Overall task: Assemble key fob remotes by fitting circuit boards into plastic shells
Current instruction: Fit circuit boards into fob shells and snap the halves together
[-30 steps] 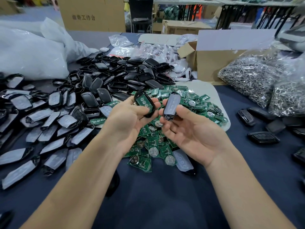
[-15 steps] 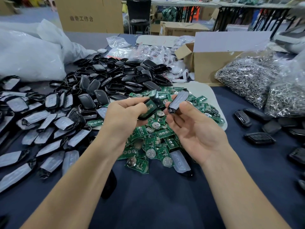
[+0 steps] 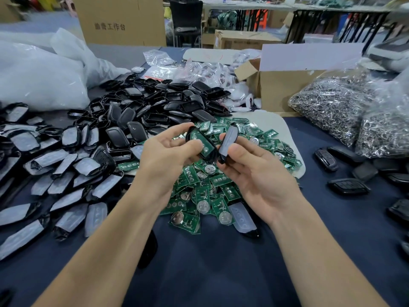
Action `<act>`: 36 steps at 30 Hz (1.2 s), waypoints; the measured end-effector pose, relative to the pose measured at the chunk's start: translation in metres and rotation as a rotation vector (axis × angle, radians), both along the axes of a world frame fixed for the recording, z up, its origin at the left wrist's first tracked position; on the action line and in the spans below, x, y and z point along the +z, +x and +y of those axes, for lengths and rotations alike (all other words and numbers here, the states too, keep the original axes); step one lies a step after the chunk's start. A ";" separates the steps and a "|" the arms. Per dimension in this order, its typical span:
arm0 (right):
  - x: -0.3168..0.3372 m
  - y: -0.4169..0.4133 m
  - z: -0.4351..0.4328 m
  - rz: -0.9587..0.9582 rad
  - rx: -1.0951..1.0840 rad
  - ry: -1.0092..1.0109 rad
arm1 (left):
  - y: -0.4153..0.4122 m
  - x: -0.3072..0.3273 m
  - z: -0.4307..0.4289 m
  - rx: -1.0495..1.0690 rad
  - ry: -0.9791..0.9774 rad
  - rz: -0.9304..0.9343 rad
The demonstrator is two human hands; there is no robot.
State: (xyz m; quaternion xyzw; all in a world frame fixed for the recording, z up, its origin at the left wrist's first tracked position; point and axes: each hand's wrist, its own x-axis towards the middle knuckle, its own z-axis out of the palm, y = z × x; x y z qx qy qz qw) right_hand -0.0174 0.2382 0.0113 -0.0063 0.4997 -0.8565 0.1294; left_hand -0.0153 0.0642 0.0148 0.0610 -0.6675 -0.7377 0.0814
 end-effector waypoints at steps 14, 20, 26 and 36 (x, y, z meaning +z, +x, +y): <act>-0.003 0.000 -0.003 0.043 -0.040 0.056 | 0.001 -0.001 0.012 0.044 -0.129 0.098; -0.007 -0.002 0.001 0.081 -0.034 0.123 | 0.001 -0.002 0.009 0.079 -0.112 0.096; -0.008 -0.002 0.000 0.143 -0.080 0.218 | 0.001 -0.003 0.011 0.029 -0.085 0.103; -0.010 -0.006 0.002 0.129 -0.125 0.277 | 0.002 -0.002 0.011 -0.129 -0.017 0.071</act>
